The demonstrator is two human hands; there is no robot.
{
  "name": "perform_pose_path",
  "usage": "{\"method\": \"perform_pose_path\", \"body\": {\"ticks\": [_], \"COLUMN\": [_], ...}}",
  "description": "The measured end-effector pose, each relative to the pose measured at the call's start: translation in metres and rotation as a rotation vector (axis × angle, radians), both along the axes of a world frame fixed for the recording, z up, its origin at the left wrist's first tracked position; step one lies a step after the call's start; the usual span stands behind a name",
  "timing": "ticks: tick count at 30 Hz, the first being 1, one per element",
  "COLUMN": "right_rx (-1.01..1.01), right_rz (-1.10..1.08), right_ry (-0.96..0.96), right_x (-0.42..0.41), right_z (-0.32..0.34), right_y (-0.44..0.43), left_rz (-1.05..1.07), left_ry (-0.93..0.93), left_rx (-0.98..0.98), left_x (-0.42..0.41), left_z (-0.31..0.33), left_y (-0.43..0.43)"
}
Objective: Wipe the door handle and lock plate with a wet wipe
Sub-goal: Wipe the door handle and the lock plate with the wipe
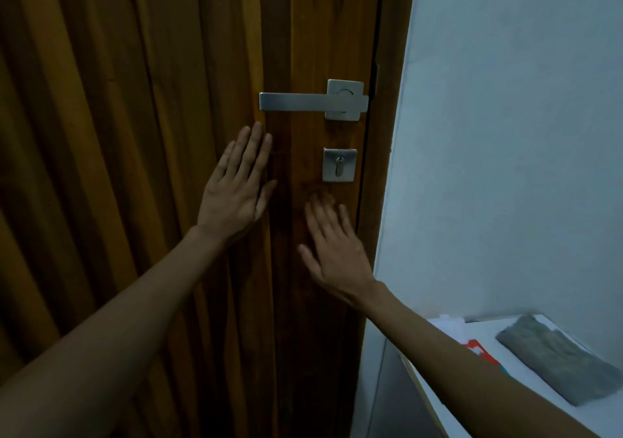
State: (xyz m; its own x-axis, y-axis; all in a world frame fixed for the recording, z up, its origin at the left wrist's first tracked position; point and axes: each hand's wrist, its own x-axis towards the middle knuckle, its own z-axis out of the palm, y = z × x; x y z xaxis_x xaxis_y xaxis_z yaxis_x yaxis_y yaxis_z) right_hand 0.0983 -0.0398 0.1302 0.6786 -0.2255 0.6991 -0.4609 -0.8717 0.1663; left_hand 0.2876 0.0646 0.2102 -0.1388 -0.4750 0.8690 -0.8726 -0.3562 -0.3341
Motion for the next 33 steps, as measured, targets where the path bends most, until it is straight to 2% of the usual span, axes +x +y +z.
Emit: {"method": "perform_pose_path", "body": {"ticks": [3, 12, 15, 19, 27, 33], "right_rx": [-0.111, -0.056, 0.027, 0.035, -0.004, 0.119], "right_rz": [0.053, -0.046, -0.019, -0.016, -0.129, -0.138], "right_ry": [0.131, -0.097, -0.109, 0.003, -0.098, -0.045], "right_x": [-0.004, 0.027, 0.024, 0.008, 0.028, 0.027], "right_z": [-0.008, 0.063, 0.044, 0.006, 0.086, 0.049], "right_y": [-0.005, 0.02, 0.026, 0.024, 0.036, 0.055], "left_rz": [-0.019, -0.078, -0.064, -0.066, -0.08, -0.085], "left_ry": [0.002, -0.01, -0.012, -0.011, 0.024, 0.048], "left_rx": [0.008, 0.044, 0.066, 0.045, 0.068, 0.074], "left_x": [0.001, 0.007, 0.008, 0.005, 0.004, 0.005], "left_z": [0.0, 0.004, 0.003, 0.003, 0.003, 0.003], "left_y": [0.0, 0.006, 0.006, 0.005, 0.007, 0.007]}}
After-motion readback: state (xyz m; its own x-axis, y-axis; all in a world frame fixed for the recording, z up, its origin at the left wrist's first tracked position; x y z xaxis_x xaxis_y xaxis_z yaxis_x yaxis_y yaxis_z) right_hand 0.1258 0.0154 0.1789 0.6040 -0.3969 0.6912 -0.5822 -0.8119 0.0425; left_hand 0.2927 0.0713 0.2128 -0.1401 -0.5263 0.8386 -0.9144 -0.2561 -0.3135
